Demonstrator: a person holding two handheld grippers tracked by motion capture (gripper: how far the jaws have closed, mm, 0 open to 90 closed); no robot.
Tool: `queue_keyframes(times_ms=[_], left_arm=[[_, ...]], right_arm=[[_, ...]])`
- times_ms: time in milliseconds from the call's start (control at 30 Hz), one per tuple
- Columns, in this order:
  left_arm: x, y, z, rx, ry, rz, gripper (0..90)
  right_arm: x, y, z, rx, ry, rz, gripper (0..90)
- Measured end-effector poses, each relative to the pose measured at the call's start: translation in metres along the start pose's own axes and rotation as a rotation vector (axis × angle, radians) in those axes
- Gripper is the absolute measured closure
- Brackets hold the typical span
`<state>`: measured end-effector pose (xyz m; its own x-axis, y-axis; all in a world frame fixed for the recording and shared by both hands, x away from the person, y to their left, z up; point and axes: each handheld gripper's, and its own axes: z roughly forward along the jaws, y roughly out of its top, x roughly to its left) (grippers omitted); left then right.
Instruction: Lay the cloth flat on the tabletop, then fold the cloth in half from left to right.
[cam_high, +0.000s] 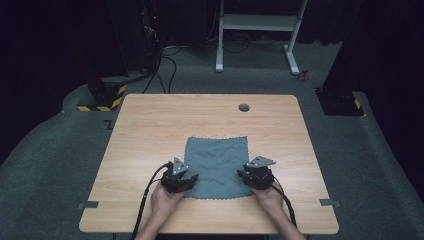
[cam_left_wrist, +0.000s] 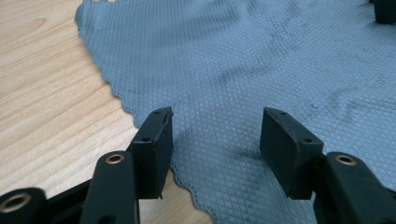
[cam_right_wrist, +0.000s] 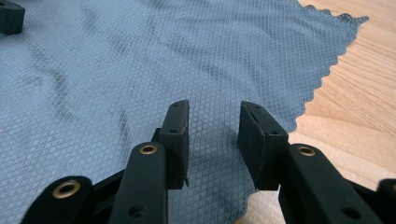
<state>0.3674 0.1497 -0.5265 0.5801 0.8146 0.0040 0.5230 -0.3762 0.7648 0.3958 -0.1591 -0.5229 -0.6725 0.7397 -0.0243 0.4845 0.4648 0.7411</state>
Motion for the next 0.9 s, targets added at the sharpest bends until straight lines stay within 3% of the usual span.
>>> queue_keyframes(times_ms=[133,700,900], left_arm=[[-0.0002,-0.0005,-0.0005,0.005,0.017,-0.005,40.5],[-0.0006,-0.0010,-0.0009,0.007,0.016,-0.006,36.8],[-0.0015,-0.0010,-0.0008,0.010,0.001,-0.007,32.7]], right_arm=[[-0.0003,-0.0008,-0.0009,0.003,-0.005,0.009,59.6],[-0.0003,-0.0008,-0.0009,0.004,-0.018,0.015,56.2],[0.0000,-0.0011,-0.0032,0.008,-0.014,0.075,56.9]])
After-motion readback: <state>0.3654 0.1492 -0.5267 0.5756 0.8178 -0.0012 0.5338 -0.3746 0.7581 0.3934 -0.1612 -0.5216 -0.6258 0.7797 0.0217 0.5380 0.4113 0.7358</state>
